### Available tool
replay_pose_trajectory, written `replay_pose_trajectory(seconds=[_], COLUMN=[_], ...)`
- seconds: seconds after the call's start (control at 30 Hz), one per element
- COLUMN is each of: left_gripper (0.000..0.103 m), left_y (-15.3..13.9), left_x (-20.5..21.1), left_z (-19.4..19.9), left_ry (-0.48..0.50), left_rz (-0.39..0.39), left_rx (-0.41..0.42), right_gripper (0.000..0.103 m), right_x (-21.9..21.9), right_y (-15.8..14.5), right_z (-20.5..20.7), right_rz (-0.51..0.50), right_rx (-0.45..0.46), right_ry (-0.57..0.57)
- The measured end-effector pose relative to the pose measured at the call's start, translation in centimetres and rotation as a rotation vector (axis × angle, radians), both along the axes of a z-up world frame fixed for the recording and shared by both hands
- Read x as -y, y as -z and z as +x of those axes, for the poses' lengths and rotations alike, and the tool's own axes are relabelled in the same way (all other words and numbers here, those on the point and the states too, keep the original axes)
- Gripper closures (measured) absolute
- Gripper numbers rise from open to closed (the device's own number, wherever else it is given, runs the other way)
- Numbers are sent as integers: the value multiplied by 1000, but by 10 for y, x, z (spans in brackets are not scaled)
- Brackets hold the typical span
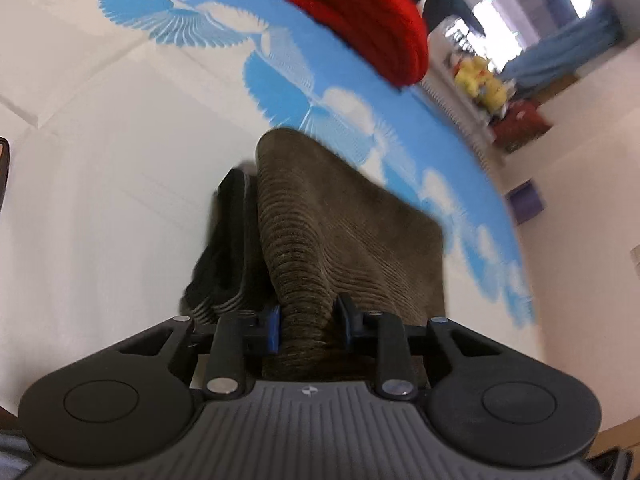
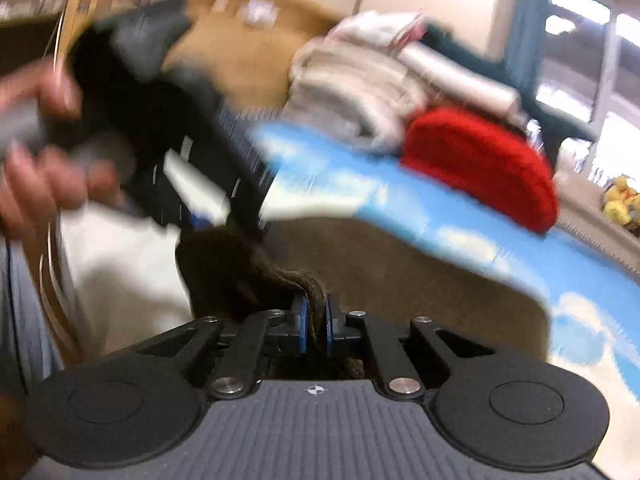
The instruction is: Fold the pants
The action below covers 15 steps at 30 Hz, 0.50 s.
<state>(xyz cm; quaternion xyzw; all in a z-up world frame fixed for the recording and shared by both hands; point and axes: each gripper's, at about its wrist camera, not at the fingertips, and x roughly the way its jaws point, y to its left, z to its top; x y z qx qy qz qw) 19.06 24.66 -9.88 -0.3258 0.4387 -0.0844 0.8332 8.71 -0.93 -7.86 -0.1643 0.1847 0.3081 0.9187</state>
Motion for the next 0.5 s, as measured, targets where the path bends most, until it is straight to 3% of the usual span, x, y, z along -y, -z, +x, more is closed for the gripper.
replay_pose_trajectory(seconds=[0.07, 0.13, 0.17, 0.23, 0.3, 0.37, 0.4, 0.43, 0.5], left_gripper=[62, 40, 37, 34, 20, 20, 30, 36, 34], left_y=[7, 20, 26, 26, 16, 12, 15, 21, 31], left_x=[-7, -14, -17, -15, -2, 13, 18, 21, 17], left_z=[0, -2, -5, -10, -13, -13, -11, -9, -11], left_ry=[-45, -107, -107, -76, -30, -2, 9, 8, 1], left_rz=[19, 82, 60, 26, 102, 195, 228, 247, 236], left_rx=[-40, -107, -125, -118, -76, -53, -65, -91, -99], right_gripper=[96, 96, 95, 93, 81, 69, 62, 61, 61], right_x=[4, -3, -9, -19, -22, -24, -22, -19, -12], right_y=[-11, 6, 24, 56, 73, 70, 66, 62, 49], right_z=[-8, -18, -23, -30, -37, -37, -34, -39, -33], right_rz=[-28, -117, -178, -261, -290, -270, -235, -213, -156], right_rx=[26, 34, 18, 36, 117, 93, 56, 32, -40], right_ry=[-59, -126, -161, -181, -188, -199, -199, -200, -188])
